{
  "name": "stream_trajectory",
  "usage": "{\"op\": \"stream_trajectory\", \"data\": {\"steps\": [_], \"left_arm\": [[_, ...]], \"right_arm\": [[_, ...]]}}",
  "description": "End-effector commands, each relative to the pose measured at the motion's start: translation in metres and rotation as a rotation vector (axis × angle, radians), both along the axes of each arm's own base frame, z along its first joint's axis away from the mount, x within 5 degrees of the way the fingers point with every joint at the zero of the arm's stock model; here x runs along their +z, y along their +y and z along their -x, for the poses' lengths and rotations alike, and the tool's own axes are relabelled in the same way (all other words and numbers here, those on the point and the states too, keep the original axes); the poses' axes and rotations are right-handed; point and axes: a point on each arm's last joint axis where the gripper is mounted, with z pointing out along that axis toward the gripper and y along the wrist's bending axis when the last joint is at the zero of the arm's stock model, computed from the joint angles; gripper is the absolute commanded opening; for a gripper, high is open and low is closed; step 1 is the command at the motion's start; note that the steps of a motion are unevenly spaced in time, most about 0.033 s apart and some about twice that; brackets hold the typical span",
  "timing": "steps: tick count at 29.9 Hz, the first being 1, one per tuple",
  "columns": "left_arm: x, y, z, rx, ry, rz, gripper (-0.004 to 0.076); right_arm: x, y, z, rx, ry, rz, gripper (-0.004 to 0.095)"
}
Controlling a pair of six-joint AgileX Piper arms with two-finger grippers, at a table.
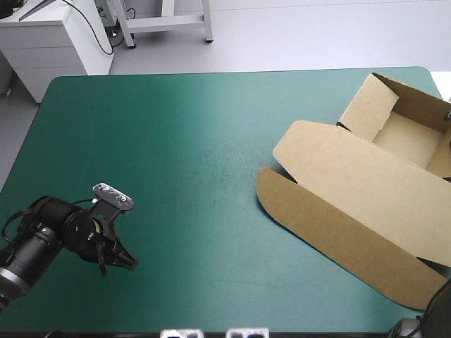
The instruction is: Fold the box
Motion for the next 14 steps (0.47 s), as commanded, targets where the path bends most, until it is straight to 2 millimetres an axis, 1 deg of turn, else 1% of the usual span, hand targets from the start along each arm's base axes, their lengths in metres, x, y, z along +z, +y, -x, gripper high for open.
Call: {"op": "stream_trajectory", "data": {"steps": [1,2,3,8,12,14], "left_arm": [[0.01,-0.001,-0.001,-0.004,-0.058,0.019,-0.0008],[0.01,-0.001,-0.002,-0.004,-0.063,0.02,-0.0008],[0.01,-0.001,-0.002,-0.004,-0.067,0.022,-0.0008],[0.01,-0.002,-0.003,-0.005,-0.079,0.027,-0.0008],[0.01,-0.002,-0.004,-0.005,-0.083,0.028,-0.0008],[0.01,-0.002,-0.004,-0.001,-0.083,0.03,-0.0008]], "right_arm": [[0.044,0.002,0.009,-0.033,-0.118,0.049,0.0838],[0.044,0.002,0.009,-0.042,-0.121,0.046,0.0912],[0.044,0.002,0.009,-0.041,-0.121,0.047,0.094],[0.045,0.004,0.009,-0.04,-0.13,0.032,0.0928],[0.055,0.007,0.012,-0.031,-0.148,0.038,0.0926],[0.066,0.009,0.016,-0.024,-0.163,0.056,0.0925]]}}
